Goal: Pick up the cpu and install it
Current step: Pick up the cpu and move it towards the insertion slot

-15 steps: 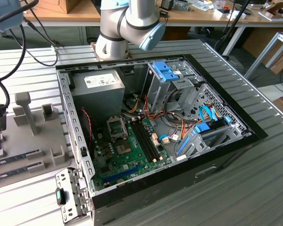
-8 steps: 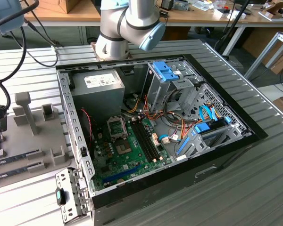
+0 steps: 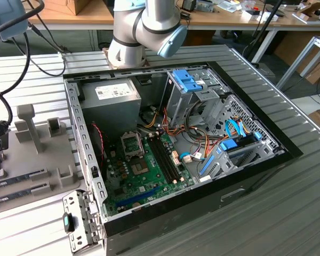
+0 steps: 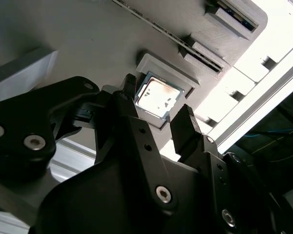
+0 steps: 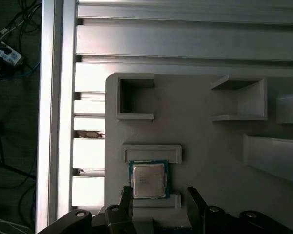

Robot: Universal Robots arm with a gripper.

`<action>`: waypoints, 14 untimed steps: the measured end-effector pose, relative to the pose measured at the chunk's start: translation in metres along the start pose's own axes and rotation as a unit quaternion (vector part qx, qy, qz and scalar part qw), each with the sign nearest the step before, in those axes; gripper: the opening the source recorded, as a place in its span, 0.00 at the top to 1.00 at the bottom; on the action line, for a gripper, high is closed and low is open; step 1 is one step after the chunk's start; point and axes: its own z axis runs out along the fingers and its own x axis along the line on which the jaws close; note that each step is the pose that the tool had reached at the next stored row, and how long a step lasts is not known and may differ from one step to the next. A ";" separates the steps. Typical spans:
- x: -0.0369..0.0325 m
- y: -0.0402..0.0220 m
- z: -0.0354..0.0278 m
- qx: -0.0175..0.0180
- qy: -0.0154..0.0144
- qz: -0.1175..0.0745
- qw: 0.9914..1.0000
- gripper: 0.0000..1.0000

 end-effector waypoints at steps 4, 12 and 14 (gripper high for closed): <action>0.0001 0.0000 0.0021 0.000 0.000 0.000 1.000 0.44; 0.0001 -0.0001 0.0053 0.000 0.000 0.000 1.000 0.44; 0.0002 -0.0001 0.0066 0.000 0.000 0.000 1.000 0.44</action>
